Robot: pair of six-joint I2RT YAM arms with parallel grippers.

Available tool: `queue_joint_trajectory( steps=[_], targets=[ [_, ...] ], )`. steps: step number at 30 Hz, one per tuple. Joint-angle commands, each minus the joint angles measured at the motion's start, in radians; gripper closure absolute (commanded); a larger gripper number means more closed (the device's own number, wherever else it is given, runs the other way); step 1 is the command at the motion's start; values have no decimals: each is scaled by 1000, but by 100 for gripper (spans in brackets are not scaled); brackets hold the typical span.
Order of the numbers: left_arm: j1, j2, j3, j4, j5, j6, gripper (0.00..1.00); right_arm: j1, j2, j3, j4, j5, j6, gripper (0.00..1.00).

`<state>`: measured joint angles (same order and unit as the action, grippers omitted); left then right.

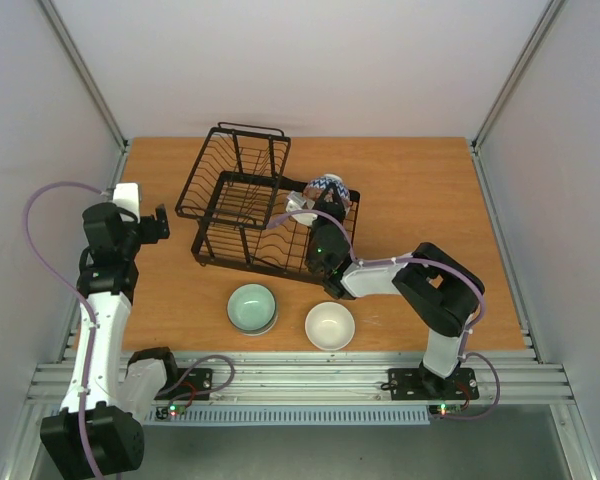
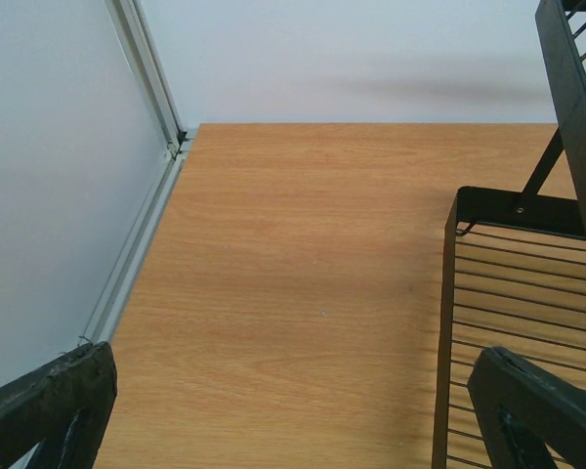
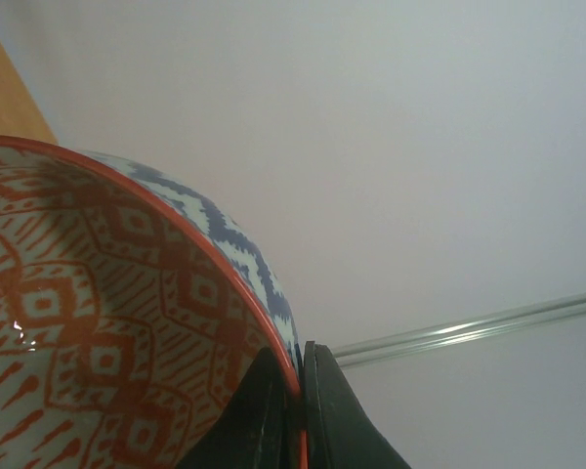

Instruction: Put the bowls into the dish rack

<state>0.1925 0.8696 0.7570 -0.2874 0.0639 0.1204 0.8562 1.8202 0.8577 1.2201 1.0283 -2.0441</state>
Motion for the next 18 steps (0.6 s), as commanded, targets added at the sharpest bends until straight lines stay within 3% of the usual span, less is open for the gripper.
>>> queue_joint_trajectory(
  steps=[1,9,18],
  targets=[
    [7,-11,-14,53,8,-1,1,5,-30,-7,71,-11,7,99],
    [7,-9,-17,57,13,-2,1,7,-62,-15,-177,-32,186,99],
    [7,-10,-18,59,13,-3,1,-3,-15,-15,-224,-48,245,99]
  ],
)
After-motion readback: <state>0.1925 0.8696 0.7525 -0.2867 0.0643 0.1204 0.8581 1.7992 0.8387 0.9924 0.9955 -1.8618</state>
